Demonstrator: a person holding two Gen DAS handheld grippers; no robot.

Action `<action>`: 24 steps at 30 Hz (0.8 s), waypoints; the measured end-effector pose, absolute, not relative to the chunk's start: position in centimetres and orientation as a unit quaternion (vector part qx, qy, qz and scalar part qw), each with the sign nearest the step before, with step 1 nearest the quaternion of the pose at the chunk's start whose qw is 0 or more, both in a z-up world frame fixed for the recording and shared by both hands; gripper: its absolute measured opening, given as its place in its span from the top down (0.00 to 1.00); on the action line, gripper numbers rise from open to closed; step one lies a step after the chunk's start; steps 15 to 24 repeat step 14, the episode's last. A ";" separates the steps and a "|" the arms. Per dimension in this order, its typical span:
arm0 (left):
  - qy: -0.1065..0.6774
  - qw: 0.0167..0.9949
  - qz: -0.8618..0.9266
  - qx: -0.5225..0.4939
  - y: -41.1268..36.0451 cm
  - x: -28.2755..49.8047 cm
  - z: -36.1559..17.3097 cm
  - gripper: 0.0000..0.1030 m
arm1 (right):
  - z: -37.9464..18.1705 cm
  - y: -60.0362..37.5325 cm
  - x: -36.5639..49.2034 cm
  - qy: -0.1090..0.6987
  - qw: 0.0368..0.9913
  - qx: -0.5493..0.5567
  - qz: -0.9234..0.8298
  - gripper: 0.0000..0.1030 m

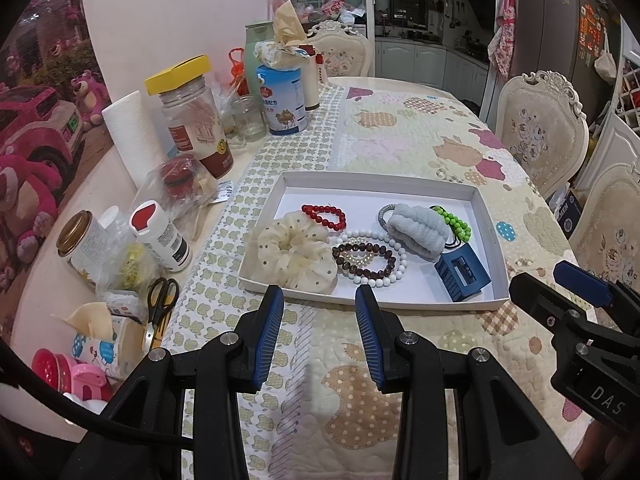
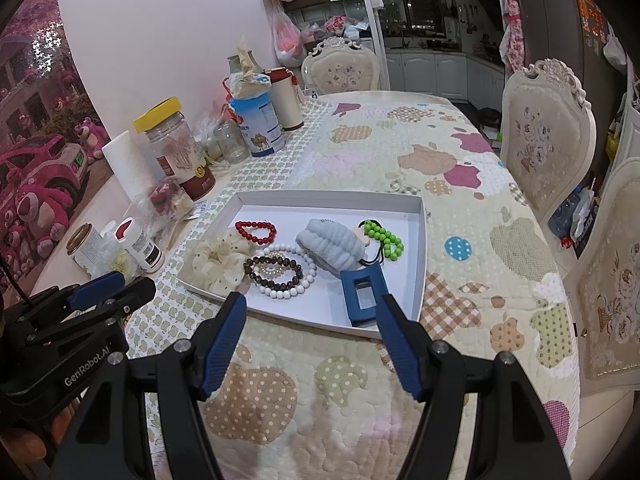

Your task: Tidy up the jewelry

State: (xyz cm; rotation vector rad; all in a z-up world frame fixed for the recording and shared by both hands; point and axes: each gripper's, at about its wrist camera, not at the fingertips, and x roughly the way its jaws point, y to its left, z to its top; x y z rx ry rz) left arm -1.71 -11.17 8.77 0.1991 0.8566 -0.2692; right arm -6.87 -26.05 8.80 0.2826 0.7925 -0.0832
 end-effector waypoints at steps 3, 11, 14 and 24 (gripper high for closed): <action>0.415 0.895 -0.131 0.097 -11.5 -1.6 8.6 0.74 | 8.7 -26.2 -6.8 0.387 0.911 0.136 -0.039 0.32; 0.419 0.892 -0.139 0.094 -12.0 -1.2 8.1 0.74 | 8.3 -27.0 -6.7 0.392 0.909 0.134 -0.043 0.31; 0.423 0.890 -0.142 0.092 -12.1 -0.9 7.8 0.74 | 7.9 -27.7 -6.7 0.395 0.907 0.136 -0.049 0.31; 0.423 0.890 -0.142 0.092 -12.1 -0.9 7.8 0.74 | 7.9 -27.7 -6.7 0.395 0.907 0.136 -0.049 0.31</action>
